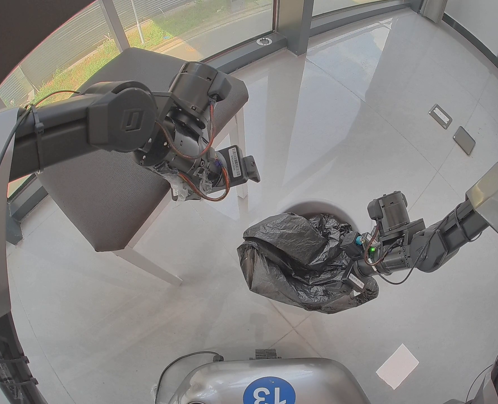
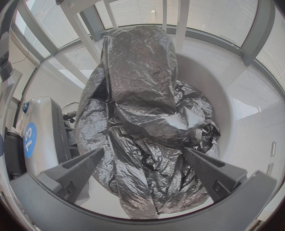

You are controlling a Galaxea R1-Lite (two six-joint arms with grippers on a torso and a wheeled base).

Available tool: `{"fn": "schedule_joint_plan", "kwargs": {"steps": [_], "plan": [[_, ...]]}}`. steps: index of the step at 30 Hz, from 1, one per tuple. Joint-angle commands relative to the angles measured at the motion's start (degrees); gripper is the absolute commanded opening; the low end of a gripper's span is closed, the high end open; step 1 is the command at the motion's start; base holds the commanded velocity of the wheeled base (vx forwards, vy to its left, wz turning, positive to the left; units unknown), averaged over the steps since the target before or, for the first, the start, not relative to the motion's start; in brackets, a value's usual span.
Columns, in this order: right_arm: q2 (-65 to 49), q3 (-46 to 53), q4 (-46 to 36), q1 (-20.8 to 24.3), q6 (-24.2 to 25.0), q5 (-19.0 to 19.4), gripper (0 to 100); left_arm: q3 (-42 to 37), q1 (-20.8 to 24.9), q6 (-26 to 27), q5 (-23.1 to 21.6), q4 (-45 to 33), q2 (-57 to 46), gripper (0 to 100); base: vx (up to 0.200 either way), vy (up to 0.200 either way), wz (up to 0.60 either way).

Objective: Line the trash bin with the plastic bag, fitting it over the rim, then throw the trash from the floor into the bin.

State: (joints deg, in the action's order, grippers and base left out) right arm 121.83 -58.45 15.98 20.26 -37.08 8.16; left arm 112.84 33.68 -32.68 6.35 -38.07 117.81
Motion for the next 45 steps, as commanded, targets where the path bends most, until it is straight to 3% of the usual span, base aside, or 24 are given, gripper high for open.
{"fn": "schedule_joint_plan", "kwargs": {"steps": [1,21,22,38,45], "plan": [[0.07,-0.34,0.01,-0.84,-0.01,0.02,100,-0.07,-0.02,-0.01,0.06,-0.07,-0.48,100,0.000,0.000,0.00],[0.25,-0.08,0.01,-1.45,-0.27,0.02,100,-0.51,0.07,0.08,0.94,0.01,-1.88,100,0.000,0.000,0.00],[0.34,-0.08,0.01,-1.45,-0.18,0.02,0,-0.51,-0.02,0.16,1.03,0.01,-2.15,100,0.000,0.000,0.00],[-0.54,-0.70,0.98,-1.72,0.26,-0.86,0,-1.13,-0.02,-0.01,1.12,-0.07,-2.67,100,0.000,0.000,0.00],[-4.50,-5.27,0.89,-3.91,1.84,-0.68,0,-3.06,-0.11,-0.19,1.12,-0.07,-3.55,100,0.000,0.000,0.00]]}}
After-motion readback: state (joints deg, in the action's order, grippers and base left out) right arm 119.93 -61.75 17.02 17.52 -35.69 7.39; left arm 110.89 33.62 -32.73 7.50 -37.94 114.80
